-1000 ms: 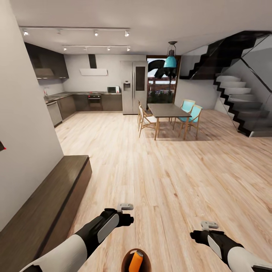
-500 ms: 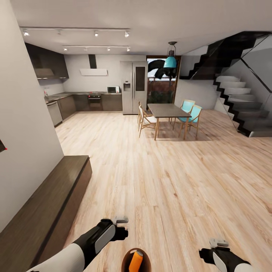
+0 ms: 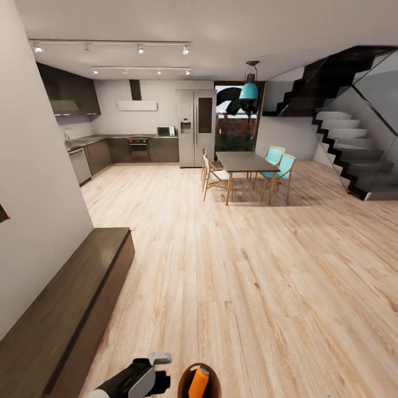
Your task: Put the three can of soda from the living room inside the tash can in the kitchen.
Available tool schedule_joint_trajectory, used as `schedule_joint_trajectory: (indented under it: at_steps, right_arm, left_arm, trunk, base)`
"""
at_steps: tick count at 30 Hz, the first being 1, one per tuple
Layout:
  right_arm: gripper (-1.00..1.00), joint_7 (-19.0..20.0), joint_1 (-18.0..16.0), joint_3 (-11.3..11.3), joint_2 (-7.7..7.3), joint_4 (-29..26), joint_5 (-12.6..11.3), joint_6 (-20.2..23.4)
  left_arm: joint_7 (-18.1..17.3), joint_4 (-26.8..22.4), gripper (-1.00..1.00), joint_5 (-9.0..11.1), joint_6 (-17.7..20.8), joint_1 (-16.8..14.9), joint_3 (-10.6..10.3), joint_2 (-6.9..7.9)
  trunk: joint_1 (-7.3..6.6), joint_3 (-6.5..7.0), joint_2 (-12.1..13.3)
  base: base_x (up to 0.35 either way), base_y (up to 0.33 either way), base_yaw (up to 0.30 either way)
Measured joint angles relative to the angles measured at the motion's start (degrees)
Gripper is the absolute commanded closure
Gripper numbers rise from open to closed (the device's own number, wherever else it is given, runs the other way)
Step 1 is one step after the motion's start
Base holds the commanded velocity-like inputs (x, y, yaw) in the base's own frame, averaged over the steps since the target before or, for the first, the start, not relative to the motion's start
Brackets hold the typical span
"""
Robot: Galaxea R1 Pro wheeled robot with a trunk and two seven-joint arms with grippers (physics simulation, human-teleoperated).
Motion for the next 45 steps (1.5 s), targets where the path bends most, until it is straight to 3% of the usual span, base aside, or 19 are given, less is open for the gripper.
schedule_joint_trajectory:
  at_steps: [9,17,23,30,38,42,45]
  right_arm:
    - [-1.00,-3.09,5.19,0.05,0.42,0.63,-0.05,-2.17]
    - [-1.00,-3.26,6.29,0.07,0.49,4.92,0.03,-5.92]
    - [-1.00,-3.26,6.56,0.08,0.50,5.84,0.04,-6.30]
    - [-1.00,-3.26,7.30,0.11,0.56,6.48,0.05,-6.39]
    - [-1.00,-3.26,7.77,0.16,0.62,6.88,0.05,-6.40]
    - [-1.00,-3.26,7.85,0.15,0.59,6.92,0.05,-6.40]
    - [-1.00,-3.26,8.09,0.16,0.58,6.94,0.06,-6.40]
  left_arm:
    - [-0.09,4.00,-1.00,0.02,-5.39,5.09,-0.01,0.23]
    - [-1.04,4.75,-1.00,0.04,-8.38,8.44,-0.03,0.51]
    - [-2.39,5.31,-1.00,0.02,-9.99,9.74,-0.09,2.13]
    - [-3.19,5.45,-1.00,-0.07,-11.63,11.23,-0.10,5.54]
    - [-4.16,5.46,-1.00,-0.24,-13.03,13.40,-0.11,7.53]
    - [-5.61,5.48,-1.00,-2.17,-14.15,14.16,-0.11,8.60]
    - [-9.50,6.36,-1.00,-4.80,-15.52,15.26,-0.11,9.33]
  trunk:
    - [0.00,0.00,0.00]
    - [0.00,0.00,0.00]
    - [0.00,0.00,0.00]
    - [0.00,0.00,0.00]
    - [0.00,0.01,0.00]
    - [0.00,0.01,0.00]
    - [0.00,0.00,0.00]
  base:
    - [0.000,0.000,0.000]
    - [0.000,0.000,0.000]
    - [0.000,0.000,0.000]
    - [0.000,0.000,0.000]
    - [0.000,0.000,0.000]
    - [0.000,0.000,0.000]
    - [0.000,0.000,0.000]
